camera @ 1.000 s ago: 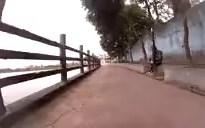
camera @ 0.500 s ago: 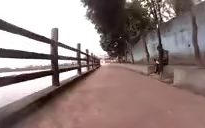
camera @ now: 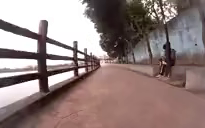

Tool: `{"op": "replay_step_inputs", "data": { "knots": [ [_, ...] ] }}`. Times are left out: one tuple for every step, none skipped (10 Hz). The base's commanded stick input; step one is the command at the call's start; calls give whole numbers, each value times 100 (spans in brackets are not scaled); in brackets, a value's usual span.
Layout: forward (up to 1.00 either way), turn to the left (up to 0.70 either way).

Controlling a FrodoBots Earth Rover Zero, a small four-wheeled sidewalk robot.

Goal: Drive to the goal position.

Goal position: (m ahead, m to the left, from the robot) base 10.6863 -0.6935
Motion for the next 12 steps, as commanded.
{"op": "replay_step_inputs", "data": {
  "knots": [
    [100, 0],
    [100, 0],
    [100, 0],
    [100, 0],
    [100, 0],
    [100, 0],
    [100, 0],
    [100, 0],
    [100, 0],
    [100, 0],
    [100, 0],
    [100, 0]
  ]
}}
